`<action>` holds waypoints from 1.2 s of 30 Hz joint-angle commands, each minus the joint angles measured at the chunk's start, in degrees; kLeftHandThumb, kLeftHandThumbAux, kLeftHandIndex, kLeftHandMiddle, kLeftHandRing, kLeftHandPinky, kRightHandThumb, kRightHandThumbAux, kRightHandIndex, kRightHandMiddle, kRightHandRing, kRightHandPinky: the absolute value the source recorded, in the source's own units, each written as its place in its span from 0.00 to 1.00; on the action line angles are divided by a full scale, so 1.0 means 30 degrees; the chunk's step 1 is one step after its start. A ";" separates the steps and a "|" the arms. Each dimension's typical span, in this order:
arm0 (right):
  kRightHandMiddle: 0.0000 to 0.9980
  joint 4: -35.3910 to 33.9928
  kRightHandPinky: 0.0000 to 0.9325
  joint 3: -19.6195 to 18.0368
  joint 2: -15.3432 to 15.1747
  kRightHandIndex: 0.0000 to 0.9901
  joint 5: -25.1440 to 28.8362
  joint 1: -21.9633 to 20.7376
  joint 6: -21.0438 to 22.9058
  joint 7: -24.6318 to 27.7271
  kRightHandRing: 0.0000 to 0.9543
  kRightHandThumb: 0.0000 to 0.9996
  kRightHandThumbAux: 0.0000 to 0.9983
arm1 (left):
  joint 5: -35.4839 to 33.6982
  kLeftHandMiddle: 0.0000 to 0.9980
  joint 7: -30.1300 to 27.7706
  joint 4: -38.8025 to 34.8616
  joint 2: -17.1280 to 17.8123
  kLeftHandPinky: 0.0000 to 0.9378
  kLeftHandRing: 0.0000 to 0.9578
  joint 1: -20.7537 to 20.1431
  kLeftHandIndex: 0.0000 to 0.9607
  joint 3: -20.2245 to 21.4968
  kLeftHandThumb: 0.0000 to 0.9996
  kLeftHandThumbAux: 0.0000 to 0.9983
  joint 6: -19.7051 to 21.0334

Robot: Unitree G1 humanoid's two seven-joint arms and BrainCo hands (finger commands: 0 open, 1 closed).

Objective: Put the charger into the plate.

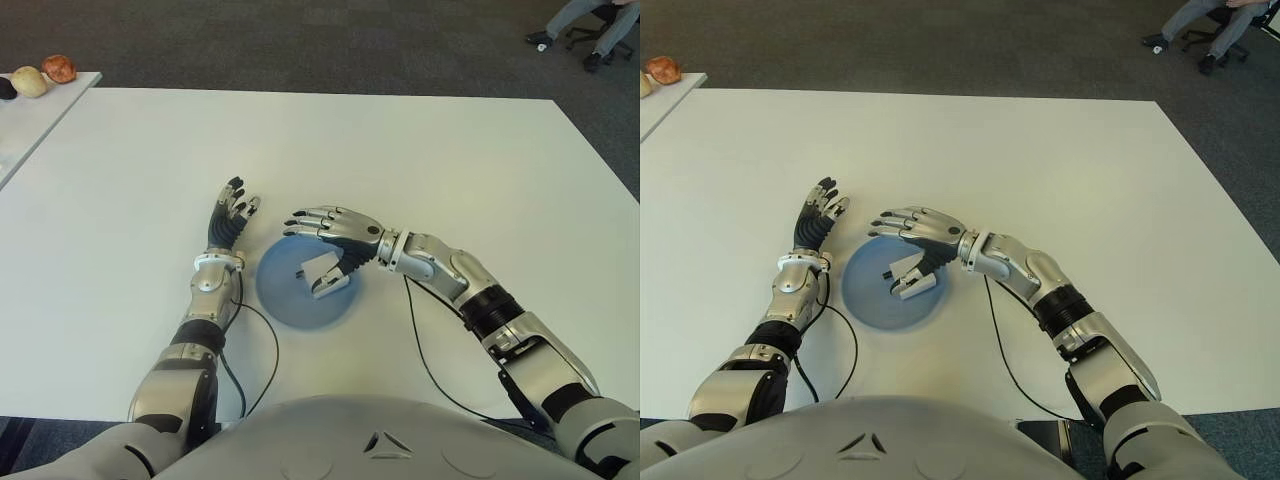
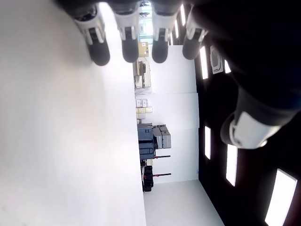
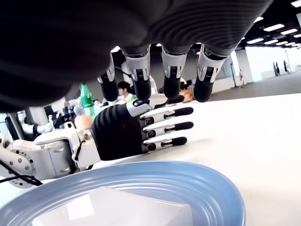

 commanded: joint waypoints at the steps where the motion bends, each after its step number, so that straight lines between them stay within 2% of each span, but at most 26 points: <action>1: 0.00 0.0068 0.00 -0.0057 -0.0145 0.00 -0.0017 -0.0096 0.0049 0.0182 0.00 0.26 0.16 | 0.0074 0.10 -0.0141 0.1620 -0.0640 0.14 0.10 0.1347 0.11 -0.0162 0.05 0.61 0.2073; 10: 0.00 0.0093 0.00 -0.0232 -0.0119 0.00 0.0058 -0.0059 0.0214 0.0039 0.00 0.27 0.16 | -0.0058 0.11 -0.0454 0.1991 -0.0595 0.14 0.11 0.1179 0.11 -0.0082 0.03 0.64 0.1856; 16: 0.00 0.1200 0.00 -0.0878 0.0410 0.00 -0.0096 -0.0750 0.0798 -0.1506 0.00 0.26 0.17 | -0.0035 0.12 -0.0516 0.1725 -0.0595 0.15 0.13 0.1374 0.10 -0.0119 0.02 0.66 0.1636; 19: 0.00 0.3551 0.00 -0.1297 0.1210 0.00 0.0084 -0.2118 0.1241 -0.2818 0.00 0.26 0.19 | -0.0016 0.12 -0.0523 0.1636 -0.0564 0.15 0.13 0.1421 0.09 -0.0135 0.02 0.66 0.1680; 22: 0.00 0.6697 0.00 -0.1814 0.2228 0.00 0.0461 -0.3622 0.1776 -0.4610 0.00 0.25 0.24 | 0.0030 0.12 -0.0479 0.1576 -0.0539 0.15 0.13 0.1442 0.09 -0.0157 0.01 0.66 0.1729; 24: 0.00 0.7974 0.00 -0.1998 0.2618 0.00 0.0689 -0.4203 0.1865 -0.5251 0.00 0.24 0.28 | 0.0053 0.12 -0.0444 0.1547 -0.0542 0.14 0.12 0.1444 0.09 -0.0172 0.01 0.66 0.1741; 28: 0.00 1.0012 0.00 -0.3094 0.3679 0.00 0.2287 -0.4837 0.2293 -0.6035 0.00 0.21 0.33 | 0.0158 0.12 -0.0308 0.1488 -0.0519 0.13 0.12 0.1445 0.09 -0.0241 0.00 0.66 0.1822; 29: 0.00 1.0409 0.00 -0.3543 0.3976 0.00 0.3058 -0.4889 0.2342 -0.5854 0.00 0.21 0.35 | 0.0181 0.12 -0.0285 0.1491 -0.0501 0.12 0.12 0.1461 0.09 -0.0251 0.00 0.66 0.1839; 30: 0.00 1.0752 0.00 -0.4598 0.4511 0.00 0.4831 -0.4794 0.2497 -0.5068 0.00 0.20 0.36 | 0.0226 0.12 -0.0218 0.1455 -0.0501 0.12 0.11 0.1479 0.09 -0.0278 0.00 0.66 0.1893; 32: 0.00 1.1151 0.00 -0.6052 0.5142 0.00 0.7261 -0.4650 0.2647 -0.3948 0.00 0.18 0.40 | 0.0263 0.11 -0.0170 0.1386 -0.0481 0.11 0.11 0.1516 0.09 -0.0299 0.00 0.66 0.1957; 36: 0.00 1.1420 0.00 -0.7491 0.5487 0.00 0.9435 -0.4230 0.2634 -0.3348 0.00 0.16 0.45 | 0.0206 0.11 -0.0255 0.1247 -0.0465 0.11 0.10 0.1620 0.09 -0.0276 0.00 0.67 0.1971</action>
